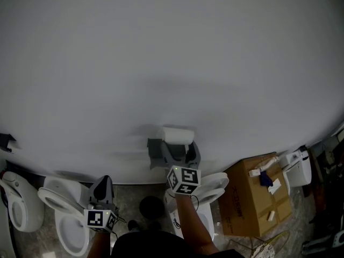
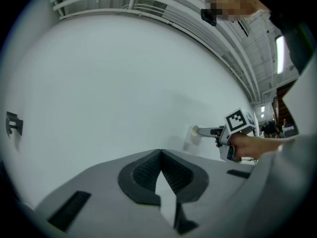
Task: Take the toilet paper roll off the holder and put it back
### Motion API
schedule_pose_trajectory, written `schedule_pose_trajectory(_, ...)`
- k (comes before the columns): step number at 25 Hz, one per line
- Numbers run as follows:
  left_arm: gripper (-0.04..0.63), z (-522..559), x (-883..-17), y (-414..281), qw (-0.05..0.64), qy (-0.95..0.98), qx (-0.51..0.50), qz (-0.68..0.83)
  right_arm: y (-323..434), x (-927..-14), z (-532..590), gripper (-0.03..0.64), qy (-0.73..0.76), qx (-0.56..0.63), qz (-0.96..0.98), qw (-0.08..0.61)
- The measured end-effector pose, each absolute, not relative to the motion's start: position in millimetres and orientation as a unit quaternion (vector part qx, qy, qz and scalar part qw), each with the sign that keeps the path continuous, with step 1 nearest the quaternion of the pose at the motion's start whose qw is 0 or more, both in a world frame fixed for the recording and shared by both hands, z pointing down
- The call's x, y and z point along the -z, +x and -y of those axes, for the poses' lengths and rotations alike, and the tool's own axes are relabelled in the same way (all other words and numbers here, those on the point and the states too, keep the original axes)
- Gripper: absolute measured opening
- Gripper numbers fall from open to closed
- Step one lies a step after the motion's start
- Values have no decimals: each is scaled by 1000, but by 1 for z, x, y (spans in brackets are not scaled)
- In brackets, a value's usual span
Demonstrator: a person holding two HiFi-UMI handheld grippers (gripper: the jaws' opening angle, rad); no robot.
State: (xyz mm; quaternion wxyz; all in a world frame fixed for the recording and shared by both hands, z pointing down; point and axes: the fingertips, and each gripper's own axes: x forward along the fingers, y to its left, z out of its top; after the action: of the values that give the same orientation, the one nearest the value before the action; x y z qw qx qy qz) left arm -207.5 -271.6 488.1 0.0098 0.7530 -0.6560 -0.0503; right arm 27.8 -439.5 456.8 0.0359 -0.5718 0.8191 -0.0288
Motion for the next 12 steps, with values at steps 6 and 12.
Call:
schedule_pose_trajectory(6, 3, 271, -486, -204, 9, 754, 50, 655, 29, -417, 427, 463, -568, -9, -820, 62)
schedule_pose_trajectory(12, 3, 269, -489, -204, 17, 752, 52, 657, 31, -385, 414, 463, -564, -35, -820, 90)
